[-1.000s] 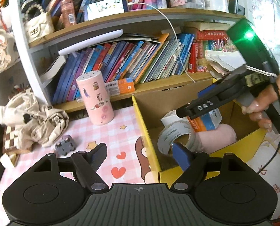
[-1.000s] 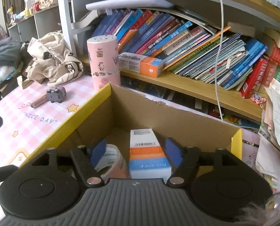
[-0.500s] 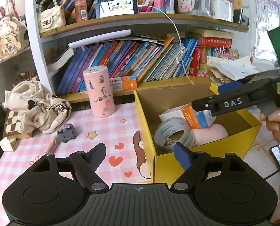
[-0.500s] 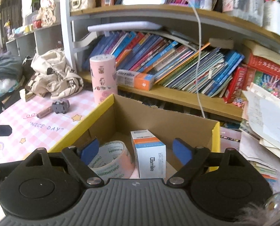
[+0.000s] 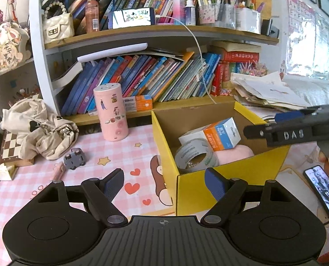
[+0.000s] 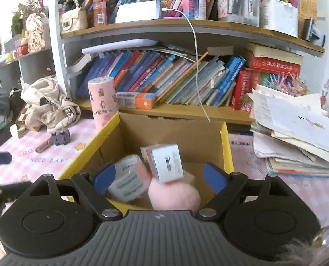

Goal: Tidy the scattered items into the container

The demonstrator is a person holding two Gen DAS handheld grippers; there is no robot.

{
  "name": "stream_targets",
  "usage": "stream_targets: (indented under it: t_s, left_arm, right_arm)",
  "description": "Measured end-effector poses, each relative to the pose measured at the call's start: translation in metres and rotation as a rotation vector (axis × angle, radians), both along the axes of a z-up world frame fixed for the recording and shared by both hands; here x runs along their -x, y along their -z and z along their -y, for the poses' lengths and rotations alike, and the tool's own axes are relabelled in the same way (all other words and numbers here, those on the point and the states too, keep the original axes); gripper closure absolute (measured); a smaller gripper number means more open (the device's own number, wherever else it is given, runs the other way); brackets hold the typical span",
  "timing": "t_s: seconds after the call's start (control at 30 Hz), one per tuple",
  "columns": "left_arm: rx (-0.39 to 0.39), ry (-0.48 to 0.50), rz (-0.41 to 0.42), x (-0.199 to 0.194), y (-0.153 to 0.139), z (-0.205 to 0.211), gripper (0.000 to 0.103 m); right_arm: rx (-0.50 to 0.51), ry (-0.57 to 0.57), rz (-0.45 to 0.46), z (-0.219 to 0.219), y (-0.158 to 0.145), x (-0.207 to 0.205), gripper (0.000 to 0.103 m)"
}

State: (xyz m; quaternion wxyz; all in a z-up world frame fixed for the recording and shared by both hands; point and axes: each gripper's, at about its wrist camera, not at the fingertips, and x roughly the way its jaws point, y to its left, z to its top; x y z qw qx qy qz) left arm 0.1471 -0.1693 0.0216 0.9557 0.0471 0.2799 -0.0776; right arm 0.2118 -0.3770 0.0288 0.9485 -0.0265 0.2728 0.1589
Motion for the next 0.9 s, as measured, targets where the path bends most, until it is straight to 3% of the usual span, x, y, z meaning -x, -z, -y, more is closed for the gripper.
stream_targets:
  t_s: [0.4,0.63,0.9]
  left_arm:
    - [0.011,0.086,-0.039,0.027,0.009,-0.030,0.020]
    - [0.021,0.109,-0.054,0.040,0.012,-0.051,0.020]
    - [0.036,0.116,-0.063,0.053,0.014,-0.077,0.014]
  right_arm:
    - [0.011,0.134,-0.034,-0.034,0.016,0.062,0.016]
    - [0.016,0.181,-0.050,-0.066,0.026,0.093,0.004]
    - [0.032,0.219,-0.065,-0.092,0.029,0.112,0.000]
